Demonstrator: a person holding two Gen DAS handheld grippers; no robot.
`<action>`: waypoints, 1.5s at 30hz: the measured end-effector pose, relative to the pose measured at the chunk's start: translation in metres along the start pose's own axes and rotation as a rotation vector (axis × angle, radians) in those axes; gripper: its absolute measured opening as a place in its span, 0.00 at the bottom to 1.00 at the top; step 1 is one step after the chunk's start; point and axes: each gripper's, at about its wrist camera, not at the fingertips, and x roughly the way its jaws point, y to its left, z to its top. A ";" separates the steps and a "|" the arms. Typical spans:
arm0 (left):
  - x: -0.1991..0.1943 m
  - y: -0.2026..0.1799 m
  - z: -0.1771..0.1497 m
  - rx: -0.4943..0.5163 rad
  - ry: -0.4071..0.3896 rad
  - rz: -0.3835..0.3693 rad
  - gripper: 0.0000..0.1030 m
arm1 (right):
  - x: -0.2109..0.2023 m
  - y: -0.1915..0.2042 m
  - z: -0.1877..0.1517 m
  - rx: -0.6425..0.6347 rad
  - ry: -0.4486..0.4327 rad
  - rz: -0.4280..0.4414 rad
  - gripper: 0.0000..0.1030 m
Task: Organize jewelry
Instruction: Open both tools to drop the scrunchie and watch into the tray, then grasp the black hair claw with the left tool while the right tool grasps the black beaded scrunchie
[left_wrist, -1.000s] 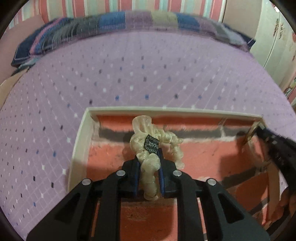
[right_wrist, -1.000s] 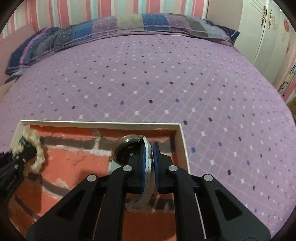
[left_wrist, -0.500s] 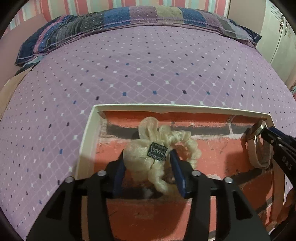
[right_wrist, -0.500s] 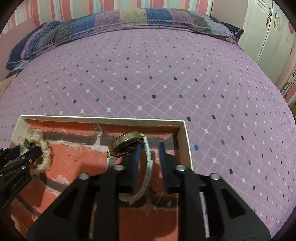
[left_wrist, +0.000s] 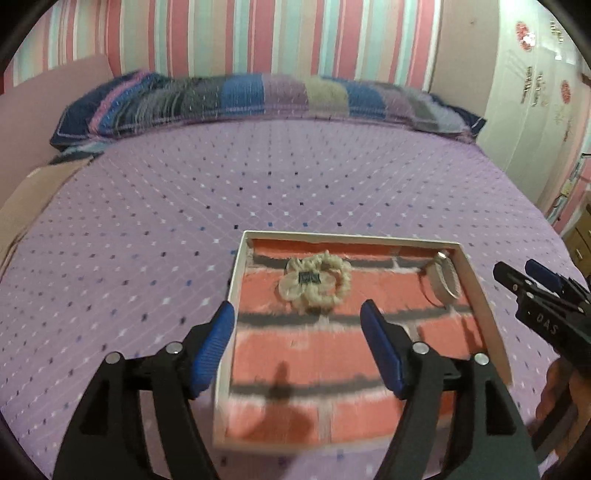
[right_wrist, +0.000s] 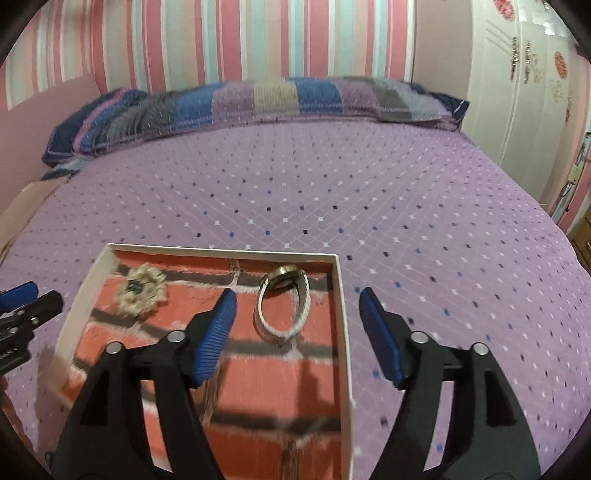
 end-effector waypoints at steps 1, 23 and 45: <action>-0.010 -0.001 -0.006 0.010 -0.010 0.009 0.75 | -0.015 -0.001 -0.008 -0.004 -0.025 0.000 0.73; -0.166 0.028 -0.215 -0.070 -0.150 0.119 0.86 | -0.177 -0.027 -0.216 -0.007 -0.163 -0.045 0.84; -0.150 0.044 -0.270 -0.076 -0.067 0.137 0.86 | -0.182 -0.017 -0.272 -0.028 -0.121 -0.074 0.78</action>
